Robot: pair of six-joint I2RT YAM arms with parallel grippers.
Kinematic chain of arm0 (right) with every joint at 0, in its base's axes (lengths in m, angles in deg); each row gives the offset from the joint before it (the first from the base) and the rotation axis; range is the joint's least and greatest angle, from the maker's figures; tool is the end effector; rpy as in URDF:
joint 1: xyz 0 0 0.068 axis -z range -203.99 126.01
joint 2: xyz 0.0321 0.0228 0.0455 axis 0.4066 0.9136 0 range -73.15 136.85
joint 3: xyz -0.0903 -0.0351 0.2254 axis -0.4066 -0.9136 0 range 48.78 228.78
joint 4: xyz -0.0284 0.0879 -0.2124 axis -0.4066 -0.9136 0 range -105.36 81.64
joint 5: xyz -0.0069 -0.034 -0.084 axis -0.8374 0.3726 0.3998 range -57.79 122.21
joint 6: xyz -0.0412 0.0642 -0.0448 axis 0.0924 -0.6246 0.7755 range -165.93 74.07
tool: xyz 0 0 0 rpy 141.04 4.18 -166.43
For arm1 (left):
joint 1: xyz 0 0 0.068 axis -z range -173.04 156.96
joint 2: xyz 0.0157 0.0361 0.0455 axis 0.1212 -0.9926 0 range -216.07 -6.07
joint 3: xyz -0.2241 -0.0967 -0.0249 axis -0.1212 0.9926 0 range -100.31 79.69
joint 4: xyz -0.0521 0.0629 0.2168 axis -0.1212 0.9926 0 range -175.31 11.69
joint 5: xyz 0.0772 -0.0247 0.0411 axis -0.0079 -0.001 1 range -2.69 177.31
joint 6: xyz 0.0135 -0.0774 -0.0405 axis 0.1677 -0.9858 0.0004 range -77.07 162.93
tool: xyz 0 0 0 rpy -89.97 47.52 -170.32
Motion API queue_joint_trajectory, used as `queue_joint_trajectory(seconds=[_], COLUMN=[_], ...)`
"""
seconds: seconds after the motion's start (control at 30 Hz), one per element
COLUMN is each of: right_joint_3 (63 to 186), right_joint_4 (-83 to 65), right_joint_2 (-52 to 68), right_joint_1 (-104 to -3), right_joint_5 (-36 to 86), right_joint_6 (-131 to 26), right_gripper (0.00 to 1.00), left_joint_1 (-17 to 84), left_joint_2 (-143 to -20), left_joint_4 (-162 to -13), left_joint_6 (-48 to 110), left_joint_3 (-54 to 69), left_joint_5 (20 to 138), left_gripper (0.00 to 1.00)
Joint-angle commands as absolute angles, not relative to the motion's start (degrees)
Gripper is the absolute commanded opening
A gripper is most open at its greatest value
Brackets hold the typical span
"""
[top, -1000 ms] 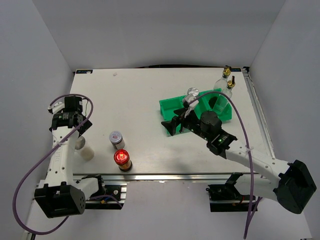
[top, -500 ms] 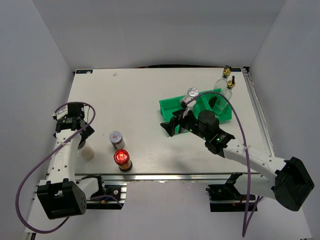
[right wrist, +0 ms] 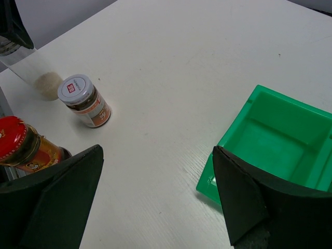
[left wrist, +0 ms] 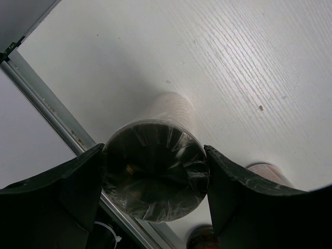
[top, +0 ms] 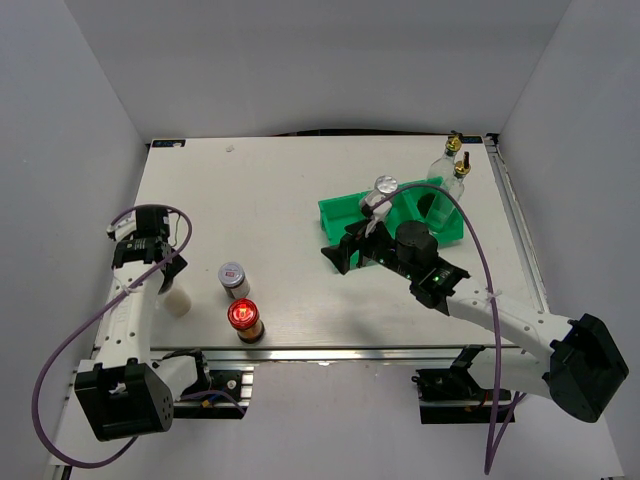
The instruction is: Organize the condiment bottles
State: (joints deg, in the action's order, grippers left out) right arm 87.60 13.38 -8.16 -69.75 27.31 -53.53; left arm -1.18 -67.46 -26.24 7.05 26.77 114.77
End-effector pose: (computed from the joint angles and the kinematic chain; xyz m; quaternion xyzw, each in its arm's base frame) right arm 0.1975 0.2124 0.2751 -0.2671 0.6835 0.3327 0.5923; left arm 0.1746 0.0616 0.2155 -0.4000 0.8660 0.1807 0.2396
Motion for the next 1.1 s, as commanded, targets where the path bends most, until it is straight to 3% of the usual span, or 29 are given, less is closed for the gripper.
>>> queue_joint_trajectory(seconds=[0.0,0.03,0.13,0.3,0.63,0.83,1.07], right_joint_3=[89.3,89.4,89.6,89.8,94.1,98.2,104.9], right_joint_4=[13.6,13.6,13.7,14.0,14.7,16.2,19.3], right_joint_2=[-8.3,-8.3,-8.0,-7.1,-2.1,2.7,11.2], right_joint_1=[-69.6,-69.6,-69.6,-69.5,-70.7,-72.7,-72.9], right_joint_5=[26.6,26.2,23.6,17.2,12.9,11.3,9.0], right_joint_6=[-54.0,-53.6,-51.3,-47.9,-43.4,-37.2,-35.6], right_gripper=[0.89,0.89,0.89,0.89,0.89,0.90,0.89], left_joint_1=[-1.6,-1.6,-1.5,-1.6,1.4,17.7,26.4], left_joint_2=[-66.5,-66.5,-66.7,-67.9,-75.0,-82.2,-86.6], left_joint_4=[-28.1,-28.3,-28.7,-34.2,-38.6,-39.7,-38.4], left_joint_6=[7.9,8.3,8.9,9.3,10.8,11.1,11.2], left_joint_3=[26.1,25.6,21.3,13.3,1.6,-3.3,-7.6], left_joint_5=[112.6,112.4,112.2,107.3,90.8,82.9,82.9], left_gripper=[0.43,0.32,0.15,0.00,0.00,0.00,0.00])
